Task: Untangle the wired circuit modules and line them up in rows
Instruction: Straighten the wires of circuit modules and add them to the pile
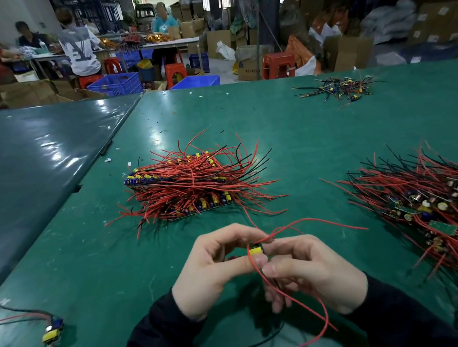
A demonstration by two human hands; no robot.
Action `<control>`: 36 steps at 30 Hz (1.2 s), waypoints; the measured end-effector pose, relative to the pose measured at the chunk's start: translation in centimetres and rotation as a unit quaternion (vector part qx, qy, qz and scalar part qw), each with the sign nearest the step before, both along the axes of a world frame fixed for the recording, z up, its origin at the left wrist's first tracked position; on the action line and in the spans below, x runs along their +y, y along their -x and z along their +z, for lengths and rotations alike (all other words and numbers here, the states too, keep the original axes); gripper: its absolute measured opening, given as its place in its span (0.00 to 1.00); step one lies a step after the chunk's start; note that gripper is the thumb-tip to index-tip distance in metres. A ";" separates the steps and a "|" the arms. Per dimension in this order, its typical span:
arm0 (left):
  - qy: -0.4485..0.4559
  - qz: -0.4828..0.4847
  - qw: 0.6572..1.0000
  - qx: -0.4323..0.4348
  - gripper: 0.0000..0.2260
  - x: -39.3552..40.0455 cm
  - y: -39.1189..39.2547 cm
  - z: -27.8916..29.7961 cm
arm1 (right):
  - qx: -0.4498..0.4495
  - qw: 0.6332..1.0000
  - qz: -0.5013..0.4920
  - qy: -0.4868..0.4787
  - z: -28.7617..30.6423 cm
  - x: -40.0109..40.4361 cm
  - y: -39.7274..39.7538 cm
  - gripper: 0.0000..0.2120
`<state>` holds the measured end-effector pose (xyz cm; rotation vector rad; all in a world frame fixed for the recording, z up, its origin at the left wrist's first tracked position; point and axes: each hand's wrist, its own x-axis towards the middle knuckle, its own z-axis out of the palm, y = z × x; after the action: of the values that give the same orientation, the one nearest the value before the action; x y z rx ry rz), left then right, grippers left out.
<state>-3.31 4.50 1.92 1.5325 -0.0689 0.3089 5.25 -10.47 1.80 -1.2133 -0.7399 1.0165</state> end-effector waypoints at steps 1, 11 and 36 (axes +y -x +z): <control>0.000 -0.008 1.000 0.001 0.10 0.0 0.0 0.0 | -0.003 1.000 0.007 -0.005 -0.1 0.0 -0.1 0.06; 0.062 -0.097 0.993 -0.025 0.08 0.1 0.3 0.3 | -0.059 0.996 0.072 0.012 0.1 -0.1 -0.1 0.04; 0.078 0.062 0.995 0.009 0.04 -0.1 -0.3 -0.2 | -0.157 0.983 -0.094 0.005 -0.5 0.2 0.0 0.03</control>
<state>-3.05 4.44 1.73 1.3868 0.0637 0.3897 5.22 -10.26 1.32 -1.4426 -0.8468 0.6810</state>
